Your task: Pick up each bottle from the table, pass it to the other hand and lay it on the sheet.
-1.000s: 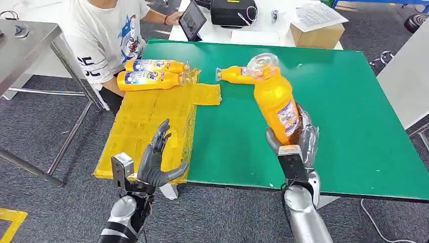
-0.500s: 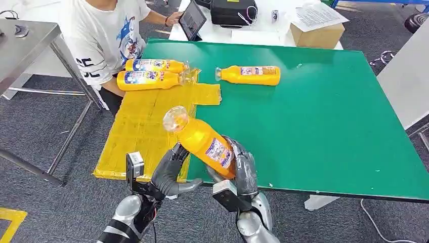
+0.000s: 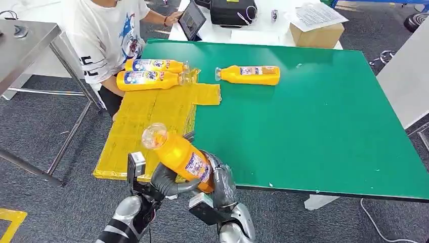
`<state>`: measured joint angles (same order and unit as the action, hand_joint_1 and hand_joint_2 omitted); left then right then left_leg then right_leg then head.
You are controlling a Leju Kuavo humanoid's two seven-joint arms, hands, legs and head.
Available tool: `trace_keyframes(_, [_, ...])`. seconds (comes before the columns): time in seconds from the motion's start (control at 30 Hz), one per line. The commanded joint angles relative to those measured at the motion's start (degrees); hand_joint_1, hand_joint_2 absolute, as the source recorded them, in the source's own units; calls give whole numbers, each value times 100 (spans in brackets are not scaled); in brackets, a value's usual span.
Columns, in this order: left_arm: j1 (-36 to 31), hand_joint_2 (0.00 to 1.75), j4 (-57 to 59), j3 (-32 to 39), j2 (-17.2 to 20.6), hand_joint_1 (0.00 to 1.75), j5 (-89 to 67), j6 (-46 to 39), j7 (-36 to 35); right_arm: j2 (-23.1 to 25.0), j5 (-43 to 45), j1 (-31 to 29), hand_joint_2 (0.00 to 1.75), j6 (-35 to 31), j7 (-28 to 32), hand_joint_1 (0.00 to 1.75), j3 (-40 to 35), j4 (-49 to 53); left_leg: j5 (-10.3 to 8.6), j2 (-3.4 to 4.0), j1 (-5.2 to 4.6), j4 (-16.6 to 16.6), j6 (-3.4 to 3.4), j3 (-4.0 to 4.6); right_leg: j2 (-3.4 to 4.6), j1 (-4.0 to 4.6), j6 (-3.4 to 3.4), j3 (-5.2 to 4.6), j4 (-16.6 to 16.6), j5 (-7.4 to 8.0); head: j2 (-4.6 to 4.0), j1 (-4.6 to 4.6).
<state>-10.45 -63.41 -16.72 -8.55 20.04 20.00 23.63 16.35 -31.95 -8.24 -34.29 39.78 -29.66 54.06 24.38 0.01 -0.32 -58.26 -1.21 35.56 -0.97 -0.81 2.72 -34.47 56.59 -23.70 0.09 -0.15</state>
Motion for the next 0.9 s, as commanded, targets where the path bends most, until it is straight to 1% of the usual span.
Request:
trace_keyframes(0.03, [-188, 175, 348, -125, 88, 0, 43, -17, -39, 45, -241, -365, 175, 13, -166, 175, -387, -1067, 10, 0, 11, 9, 12, -37, 8, 10, -13, 38, -12, -7, 0, 0])
trace_keyframes(0.07, [-183, 175, 340, -106, 88, 0, 60, -16, -38, 48, -258, -370, 175, 27, -175, 175, -404, -1090, 18, 4, 18, 16, 20, -66, 18, 17, -22, 67, -21, -13, 0, 2])
trace_keyframes(0.1, [-186, 175, 335, -97, 84, 0, 71, -12, -39, 53, -270, -377, 175, 55, -182, 175, -427, -1114, 24, 7, 19, 7, 20, -64, 21, 18, -22, 65, -16, -16, 0, 2])
trace_keyframes(0.17, [-181, 175, 323, -28, 57, 0, 168, 17, -27, 62, -296, -378, 175, 101, -216, 175, -464, -1172, 10, 6, 9, 5, 10, -29, 13, 8, -11, 29, -7, -6, 0, 0])
trace_keyframes(0.23, [-158, 175, 288, 48, 37, 0, 395, 159, -89, 79, -319, -385, 175, 125, -247, 175, -503, -1259, 15, 4, 13, 8, 14, -44, 14, 11, -16, 46, -13, -10, 0, 0])
trace_keyframes(0.27, [-147, 175, 271, 80, 29, 0, 501, 229, -96, 84, -329, -396, 175, 132, -257, 175, -519, -1299, 5, -1, 6, 5, 7, -17, 4, 5, -8, 18, -6, -4, 0, 2])
trace_keyframes(0.33, [-123, 175, 240, 72, 65, 0, 567, 285, -144, 90, -329, -417, 175, 117, -247, 175, -518, -1351, 15, 4, 13, 5, 14, -40, 14, 12, -15, 41, -10, -10, 0, 2])
trace_keyframes(0.37, [-122, 175, 231, 40, 90, 0, 546, 304, -146, 86, -382, -463, 175, 80, -260, 175, -541, -1382, 8, 1, 7, 5, 10, -25, 7, 7, -10, 25, -7, -6, 0, 2])
trace_keyframes(0.43, [-140, 175, 268, -34, 133, 0, 477, 343, -166, 90, -418, -550, 175, 51, -295, 175, -539, -1399, 7, 2, 6, 5, 9, -23, 8, 5, -10, 22, -5, -5, 0, 0])
trace_keyframes(0.5, [-138, 175, 301, -140, 154, 0, 402, 460, -131, 104, -404, -637, 175, 51, -303, 175, -509, -1372, 13, 2, 12, 4, 14, -36, 11, 11, -15, 38, -9, -10, 0, 2])
trace_keyframes(0.57, [-126, 175, 325, -180, 132, 0, 356, 463, -95, 121, -401, -694, 175, 86, -315, 175, -507, -1351, 4, 5, 4, 3, 6, -12, 9, 4, -7, 11, -4, -1, 0, 0])
trace_keyframes(0.6, [-126, 175, 325, -180, 132, 0, 356, 463, -95, 121, -401, -694, 175, 86, -315, 175, -507, -1351, 10, 7, 8, 1, 11, -26, 14, 7, -11, 25, -4, -6, 0, 0])
trace_keyframes(0.63, [-121, 175, 338, -179, 108, 5, 380, 478, -77, 133, -405, -697, 175, 91, -330, 175, -511, -1337, 6, 5, 5, 2, 8, -17, 8, 4, -9, 15, -2, -4, 0, 0])
trace_keyframes(0.67, [-118, 175, 339, -193, 95, 157, 382, 492, -75, 141, -403, -693, 175, 93, -330, 175, -513, -1334, 10, 2, 9, 4, 11, -28, 8, 8, -12, 28, -5, -8, 0, 2])
trace_keyframes(0.7, [-121, 175, 335, -224, 107, 175, 360, 528, -60, 144, -412, -696, 175, 101, -329, 175, -527, -1333, 3, 1, 2, 3, 5, -11, 4, 2, -6, 10, -2, -3, 0, 0])
trace_keyframes(0.73, [-114, 175, 331, -246, 104, 175, 359, 558, -52, 154, -419, -699, 175, 98, -336, 175, -533, -1335, 10, 3, 8, 4, 10, -29, 10, 7, -12, 29, -6, -7, 0, 0])
trace_keyframes(0.8, [-113, 175, 294, -371, 162, 175, 234, 640, 11, 182, -422, -731, 175, 60, -338, 175, -544, -1357, 8, 3, 7, 2, 8, -20, 9, 6, -9, 21, -5, -5, 0, 0])
trace_keyframes(0.9, [-91, 175, 261, -467, 221, 175, 75, 626, 66, 199, -412, -771, 175, -3, -336, 175, -526, -1353, 13, 2, 10, 0, 12, -29, 10, 9, -13, 30, -2, -10, 0, 2])
